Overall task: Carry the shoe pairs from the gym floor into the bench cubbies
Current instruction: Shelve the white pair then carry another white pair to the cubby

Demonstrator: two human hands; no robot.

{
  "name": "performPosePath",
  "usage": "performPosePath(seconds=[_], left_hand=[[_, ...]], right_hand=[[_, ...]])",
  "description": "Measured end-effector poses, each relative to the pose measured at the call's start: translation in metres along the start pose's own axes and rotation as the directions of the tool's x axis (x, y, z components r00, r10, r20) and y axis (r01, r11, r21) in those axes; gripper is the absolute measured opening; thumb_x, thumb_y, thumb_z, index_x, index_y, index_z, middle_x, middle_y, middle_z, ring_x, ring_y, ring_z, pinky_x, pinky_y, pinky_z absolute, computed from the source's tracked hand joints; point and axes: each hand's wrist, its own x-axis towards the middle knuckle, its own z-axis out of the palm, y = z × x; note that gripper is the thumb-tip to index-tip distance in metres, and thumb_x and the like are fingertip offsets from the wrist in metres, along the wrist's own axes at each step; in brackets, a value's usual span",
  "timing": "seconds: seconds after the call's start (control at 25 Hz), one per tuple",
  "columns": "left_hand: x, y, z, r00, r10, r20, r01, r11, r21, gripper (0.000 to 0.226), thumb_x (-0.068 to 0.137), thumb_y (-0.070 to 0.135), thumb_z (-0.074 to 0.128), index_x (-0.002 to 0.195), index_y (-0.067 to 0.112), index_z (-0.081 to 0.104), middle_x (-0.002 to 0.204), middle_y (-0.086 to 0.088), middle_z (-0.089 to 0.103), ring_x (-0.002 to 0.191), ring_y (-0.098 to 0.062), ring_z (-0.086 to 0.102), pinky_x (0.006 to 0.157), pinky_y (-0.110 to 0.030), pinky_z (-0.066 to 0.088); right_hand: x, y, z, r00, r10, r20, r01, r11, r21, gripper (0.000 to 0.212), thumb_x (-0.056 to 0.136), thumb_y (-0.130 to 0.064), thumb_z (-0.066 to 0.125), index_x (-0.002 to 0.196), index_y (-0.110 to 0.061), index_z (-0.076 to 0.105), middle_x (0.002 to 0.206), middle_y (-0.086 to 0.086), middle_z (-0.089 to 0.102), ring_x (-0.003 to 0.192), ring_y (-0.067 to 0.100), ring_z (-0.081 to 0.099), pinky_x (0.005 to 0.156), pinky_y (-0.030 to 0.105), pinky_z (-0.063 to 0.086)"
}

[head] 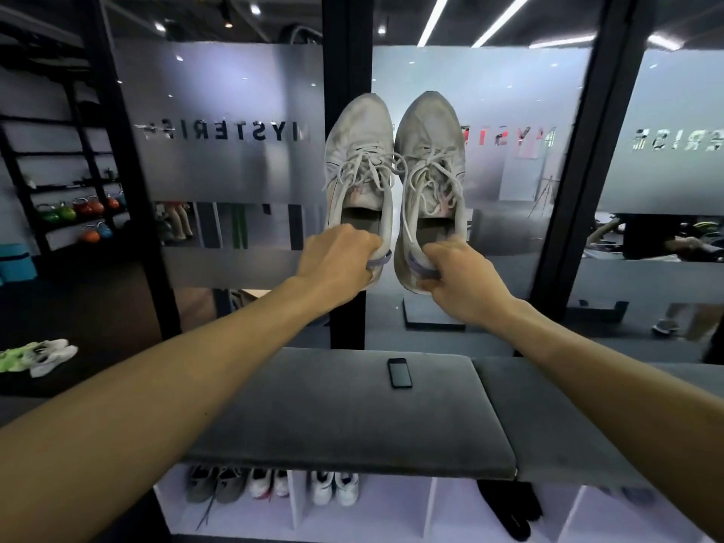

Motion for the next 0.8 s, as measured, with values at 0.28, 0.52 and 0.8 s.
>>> performPosePath(seconds=[0.28,0.52,0.8], left_hand=[[-0.020,0.002,0.122,1.000,-0.006,-0.025,0.007,0.999,0.048,0.014,0.085,0.022,0.065,0.080,0.016,0.053,0.078,-0.002,0.048,0.074,-0.025,0.053,0.060,-0.032,0.033],[-0.068,0.012,0.272,0.999,0.042,-0.021,-0.041,0.998,0.037,0.019,0.089,0.030,0.062,0.089,0.012,0.057,0.078,-0.003,0.046,0.075,-0.025,0.053,0.059,-0.033,0.033],[-0.144,0.026,0.393,0.999,0.052,0.009,-0.052,0.999,0.006,0.016,0.090,0.029,0.061,0.089,0.014,0.056,0.079,-0.002,0.046,0.074,-0.020,0.048,0.060,-0.034,0.034]], right_hand=[[-0.016,0.055,0.114,0.997,-0.034,-0.067,0.035,0.999,0.026,0.010,0.076,-0.005,0.061,0.079,-0.010,0.052,0.084,0.003,0.056,0.089,0.022,0.046,0.066,0.045,0.050],[-0.080,0.102,0.246,0.995,-0.065,-0.069,0.068,0.997,0.043,0.006,0.078,-0.007,0.059,0.080,-0.008,0.053,0.083,0.003,0.055,0.089,0.025,0.048,0.064,0.042,0.048],[-0.168,0.120,0.359,0.998,-0.036,-0.043,0.039,0.996,0.078,0.014,0.087,-0.021,0.060,0.077,-0.019,0.050,0.083,-0.004,0.051,0.087,0.017,0.046,0.067,0.033,0.040]])
